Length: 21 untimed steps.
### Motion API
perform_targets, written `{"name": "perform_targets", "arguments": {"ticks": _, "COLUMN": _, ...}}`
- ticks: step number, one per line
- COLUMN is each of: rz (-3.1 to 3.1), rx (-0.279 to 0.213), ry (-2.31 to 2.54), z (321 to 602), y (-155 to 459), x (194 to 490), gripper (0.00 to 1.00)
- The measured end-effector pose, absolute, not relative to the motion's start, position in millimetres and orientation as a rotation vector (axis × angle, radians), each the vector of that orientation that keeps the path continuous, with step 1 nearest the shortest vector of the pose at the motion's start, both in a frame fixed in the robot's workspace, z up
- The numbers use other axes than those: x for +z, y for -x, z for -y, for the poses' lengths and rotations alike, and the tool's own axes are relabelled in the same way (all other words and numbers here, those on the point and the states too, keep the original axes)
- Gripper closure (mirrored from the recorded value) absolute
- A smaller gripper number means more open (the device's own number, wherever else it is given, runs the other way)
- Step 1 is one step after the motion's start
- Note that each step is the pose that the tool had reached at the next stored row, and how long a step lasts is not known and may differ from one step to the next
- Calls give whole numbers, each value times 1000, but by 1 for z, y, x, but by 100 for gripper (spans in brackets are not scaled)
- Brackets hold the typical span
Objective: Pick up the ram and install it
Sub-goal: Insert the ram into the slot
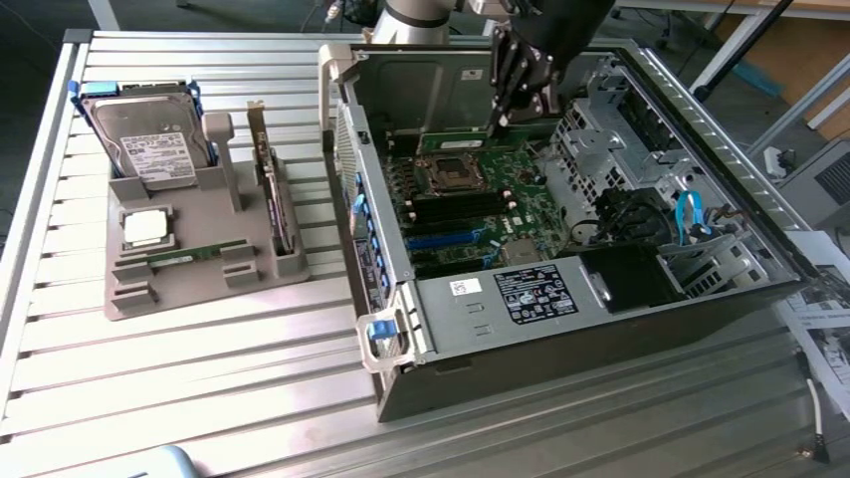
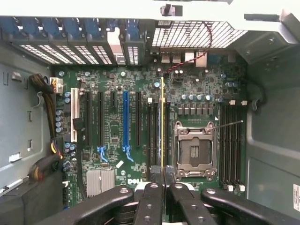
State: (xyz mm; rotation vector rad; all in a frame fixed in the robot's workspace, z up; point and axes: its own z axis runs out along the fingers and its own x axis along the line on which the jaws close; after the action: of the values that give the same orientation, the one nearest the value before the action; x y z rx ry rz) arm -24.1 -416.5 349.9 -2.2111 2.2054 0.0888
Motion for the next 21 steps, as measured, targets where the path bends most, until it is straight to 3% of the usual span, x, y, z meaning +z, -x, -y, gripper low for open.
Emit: {"name": "perform_targets", "arguments": {"ticks": 21, "rz": -2205, "rx": 89, "ry": 2211, "z": 417, "y": 24, "x": 321, "gripper": 88}}
